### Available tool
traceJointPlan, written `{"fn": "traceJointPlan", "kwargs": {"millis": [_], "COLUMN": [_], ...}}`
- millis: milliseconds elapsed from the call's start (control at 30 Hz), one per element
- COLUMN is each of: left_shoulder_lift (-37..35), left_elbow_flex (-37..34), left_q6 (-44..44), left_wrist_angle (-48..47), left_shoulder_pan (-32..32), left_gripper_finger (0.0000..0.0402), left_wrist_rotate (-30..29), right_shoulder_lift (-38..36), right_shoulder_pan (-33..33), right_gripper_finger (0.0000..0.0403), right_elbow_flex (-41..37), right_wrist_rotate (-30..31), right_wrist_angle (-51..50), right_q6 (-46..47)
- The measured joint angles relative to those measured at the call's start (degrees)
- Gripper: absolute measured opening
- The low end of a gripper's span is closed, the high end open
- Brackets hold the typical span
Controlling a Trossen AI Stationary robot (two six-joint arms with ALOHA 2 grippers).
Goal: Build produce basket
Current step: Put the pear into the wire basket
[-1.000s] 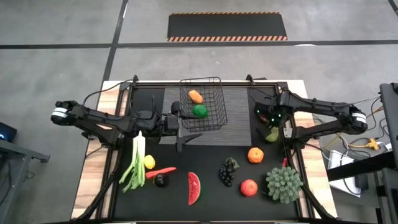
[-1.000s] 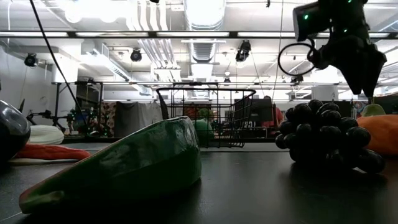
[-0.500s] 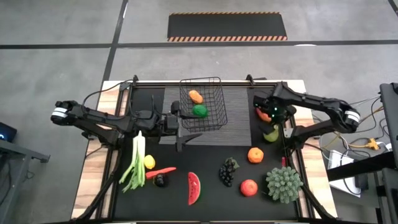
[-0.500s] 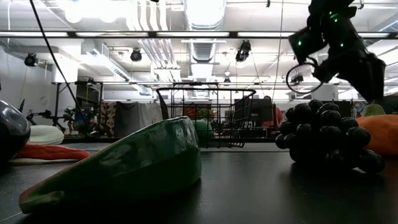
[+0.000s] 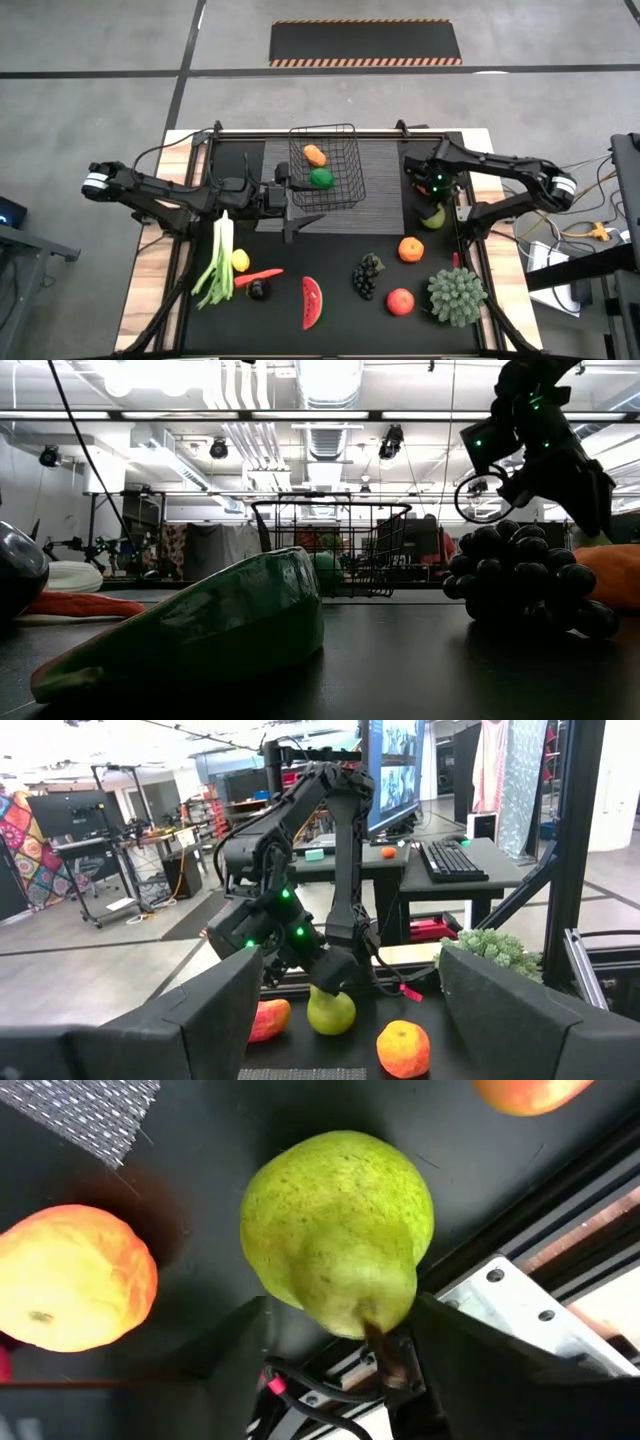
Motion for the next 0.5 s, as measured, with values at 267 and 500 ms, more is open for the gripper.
{"fn": "traceJointPlan", "kwargs": {"millis": [267, 500], "left_shoulder_lift": [0.00, 0.00], "left_elbow_flex": [0.00, -0.07], "left_q6": [0.02, 0.03], "left_wrist_angle": [-0.20, -0.47], "left_shoulder_pan": [-0.01, 0.00], "left_gripper_finger": [0.0286, 0.0286], "left_wrist_rotate": [0.00, 0.00], "right_shoulder_lift": [-0.67, -0.70], "right_shoulder_pan": [0.00, 0.00], "right_gripper_finger": [0.0091, 0.0109], "right_elbow_flex": [0.06, 0.06], "right_wrist_rotate": [0.02, 0.23], "right_wrist_angle": [0.78, 1.84], "right_q6": [0.48, 0.70]}}
